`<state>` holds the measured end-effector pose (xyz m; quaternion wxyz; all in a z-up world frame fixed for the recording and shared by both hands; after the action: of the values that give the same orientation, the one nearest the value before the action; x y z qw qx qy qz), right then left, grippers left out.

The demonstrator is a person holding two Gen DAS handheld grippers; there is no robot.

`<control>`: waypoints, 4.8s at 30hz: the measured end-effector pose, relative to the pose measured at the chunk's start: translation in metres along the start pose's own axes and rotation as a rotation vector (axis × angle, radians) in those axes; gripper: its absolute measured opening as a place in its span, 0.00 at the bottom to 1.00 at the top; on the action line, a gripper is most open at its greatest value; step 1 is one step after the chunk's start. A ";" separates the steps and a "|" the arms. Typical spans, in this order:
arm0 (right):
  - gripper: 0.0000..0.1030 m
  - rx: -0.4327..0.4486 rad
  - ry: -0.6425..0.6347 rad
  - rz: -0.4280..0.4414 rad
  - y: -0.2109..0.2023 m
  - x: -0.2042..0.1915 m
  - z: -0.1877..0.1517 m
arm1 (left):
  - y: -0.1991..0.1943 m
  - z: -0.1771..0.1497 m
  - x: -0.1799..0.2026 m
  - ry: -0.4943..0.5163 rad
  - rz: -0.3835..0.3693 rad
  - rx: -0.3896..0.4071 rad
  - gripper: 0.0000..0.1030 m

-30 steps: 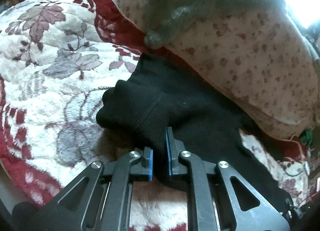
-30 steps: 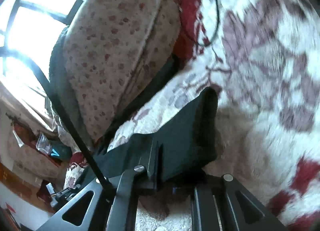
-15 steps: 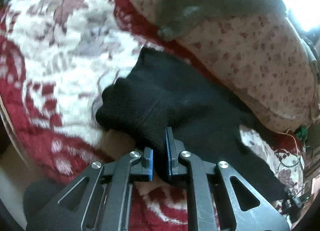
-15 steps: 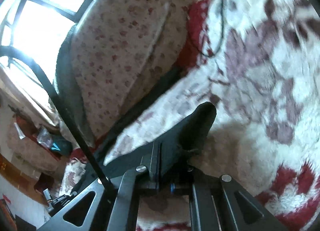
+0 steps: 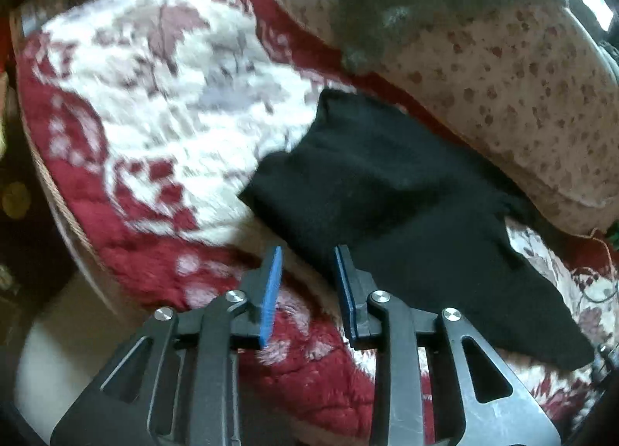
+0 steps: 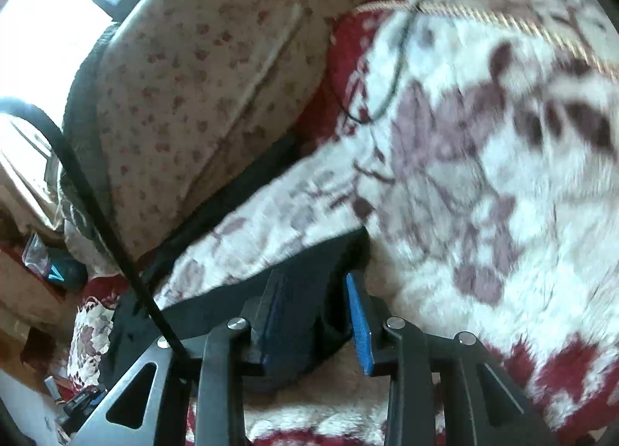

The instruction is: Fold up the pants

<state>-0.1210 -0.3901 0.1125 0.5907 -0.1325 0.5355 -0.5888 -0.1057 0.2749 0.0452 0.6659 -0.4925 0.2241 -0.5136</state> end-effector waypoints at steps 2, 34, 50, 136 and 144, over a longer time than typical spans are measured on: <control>0.31 -0.004 -0.017 0.028 0.000 -0.010 0.006 | -0.014 0.004 0.005 0.031 -0.013 0.019 0.25; 0.48 -0.210 -0.235 -0.017 0.197 -0.069 0.212 | 0.146 0.154 0.229 0.599 -0.376 -0.224 0.55; 0.51 -0.337 -0.328 -0.002 0.253 -0.068 0.224 | 0.209 0.144 0.295 0.882 -0.255 -0.348 0.55; 0.07 -0.008 -0.533 0.044 0.014 -0.034 0.023 | 0.024 -0.097 0.226 0.980 -0.215 -0.007 0.05; 0.37 -0.192 -0.222 0.128 -0.002 0.010 -0.016 | 0.030 -0.090 0.190 0.740 -0.334 -0.112 0.06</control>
<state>-0.1372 -0.3911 0.1032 0.6672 -0.2184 0.5279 -0.4779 -0.0935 0.0642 0.0205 0.4201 -0.3397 0.3929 -0.7441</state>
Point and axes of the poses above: each gripper's, at about its wrist camera, not at the fingertips, and y roughly the way its jaws point, x to its right, z to its top, the point moved 2 cm from there along y, roughly the way its jaws point, and after that the axes turned 10 degrees about -x, right-handed, at the moved point
